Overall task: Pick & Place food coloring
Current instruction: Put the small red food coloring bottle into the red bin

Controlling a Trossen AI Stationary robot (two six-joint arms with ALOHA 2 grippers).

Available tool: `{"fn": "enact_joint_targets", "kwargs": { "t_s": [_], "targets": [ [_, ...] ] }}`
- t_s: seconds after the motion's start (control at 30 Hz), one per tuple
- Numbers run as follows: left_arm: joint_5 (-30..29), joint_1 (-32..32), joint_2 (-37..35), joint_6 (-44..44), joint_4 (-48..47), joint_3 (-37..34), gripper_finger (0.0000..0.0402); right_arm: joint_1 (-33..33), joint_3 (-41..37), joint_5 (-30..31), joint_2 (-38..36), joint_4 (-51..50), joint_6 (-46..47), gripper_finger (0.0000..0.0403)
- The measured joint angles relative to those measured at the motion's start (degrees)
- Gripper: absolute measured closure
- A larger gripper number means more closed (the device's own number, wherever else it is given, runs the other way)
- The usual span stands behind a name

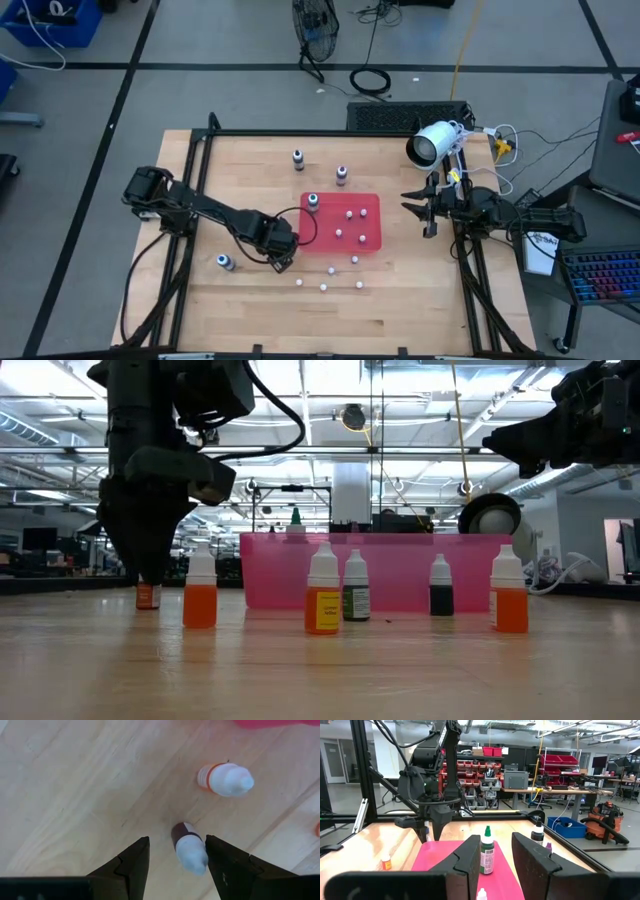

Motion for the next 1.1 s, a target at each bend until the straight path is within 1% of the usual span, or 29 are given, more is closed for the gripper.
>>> {"fn": "enact_joint_targets", "kwargs": {
  "t_s": [0.13,0.23,0.33,0.6,0.67,0.8,0.93,1.1],
  "targets": [
    [-0.1,0.0,0.0,0.42,0.0,0.0,0.021,0.0,-0.01,0.0,0.0,0.0,0.0,0.0303],
    [-0.02,0.0,0.0,0.43,-0.02,0.01,0.0219,0.0,0.01,-0.01,0.0,0.0,0.0,0.0303],
    [0.12,0.0,0.0,0.43,-0.02,0.02,0.024,0.0,0.01,0.0,0.0,0.0,0.0,0.0303],
    [0.09,0.02,0.0,0.5,-0.02,0.02,0.031,0.0,0.01,-0.02,0.0,0.0,0.0,0.0303],
    [0.09,0.02,0.0,1.84,-0.02,0.04,0.0324,0.0,0.0,-0.01,0.0,0.0,0.0,0.0303],
    [0.08,0.04,0.04,4.23,-0.98,0.66,0.0332,0.0,0.01,-0.02,0.0,0.0,0.0,0.0303],
    [-1.3,0.04,0.09,7.15,-6.63,5.11,0.0332,0.0,0.0,0.0,0.0,0.0,0.0,0.0303],
    [-7.88,0.14,0.07,10.26,-19.66,16.28,0.0332,0.0,0.0,-0.02,0.0,0.0,0.0,0.0303]
  ]
}}
